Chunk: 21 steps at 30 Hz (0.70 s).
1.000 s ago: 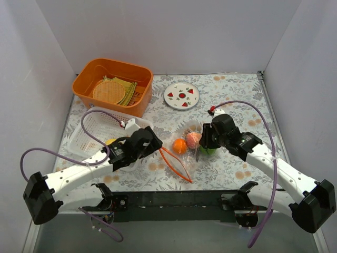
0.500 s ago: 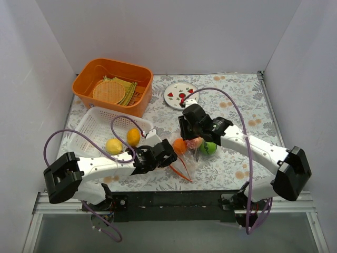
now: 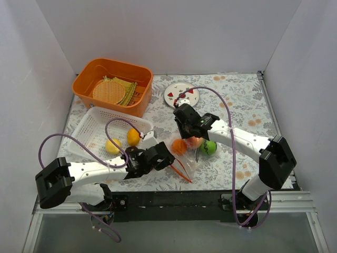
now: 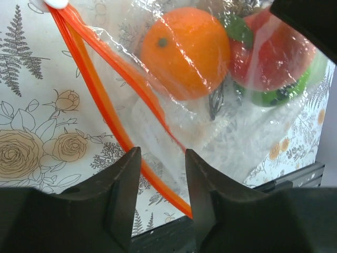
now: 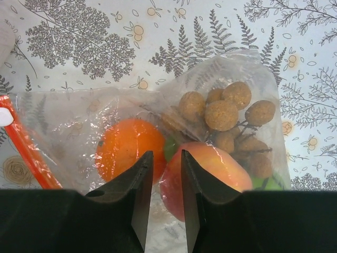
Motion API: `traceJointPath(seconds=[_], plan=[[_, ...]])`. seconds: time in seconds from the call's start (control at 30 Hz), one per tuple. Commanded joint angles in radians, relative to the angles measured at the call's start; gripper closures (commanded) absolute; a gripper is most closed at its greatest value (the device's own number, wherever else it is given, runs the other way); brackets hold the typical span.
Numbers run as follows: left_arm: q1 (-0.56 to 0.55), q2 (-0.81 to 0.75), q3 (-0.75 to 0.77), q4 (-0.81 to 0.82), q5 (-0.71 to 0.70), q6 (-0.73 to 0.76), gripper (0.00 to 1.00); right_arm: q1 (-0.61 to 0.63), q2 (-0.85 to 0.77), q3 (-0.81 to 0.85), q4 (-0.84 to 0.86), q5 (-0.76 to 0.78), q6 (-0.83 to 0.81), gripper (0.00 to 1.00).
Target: Open the zip-top bag and remove the fake food
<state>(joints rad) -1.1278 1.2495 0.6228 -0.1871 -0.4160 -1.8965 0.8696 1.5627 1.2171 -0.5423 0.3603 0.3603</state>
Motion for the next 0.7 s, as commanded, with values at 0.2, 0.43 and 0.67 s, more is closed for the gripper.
traceJointPath(seconds=[0.2, 0.43, 0.67], plan=[[-0.004, 0.068, 0.071, -0.040, 0.008, 0.162, 0.78, 0.019, 0.048, 0.038, -0.008, -0.026, -0.023, 0.71], [-0.004, 0.131, 0.115, 0.011, -0.027, 0.218, 0.67, 0.034, 0.082, 0.019, -0.005, -0.089, -0.026, 0.78], [-0.004, 0.232, 0.178, 0.020, -0.073, 0.258, 0.49, 0.046, 0.091, -0.011, 0.004, -0.130, -0.023, 0.79]])
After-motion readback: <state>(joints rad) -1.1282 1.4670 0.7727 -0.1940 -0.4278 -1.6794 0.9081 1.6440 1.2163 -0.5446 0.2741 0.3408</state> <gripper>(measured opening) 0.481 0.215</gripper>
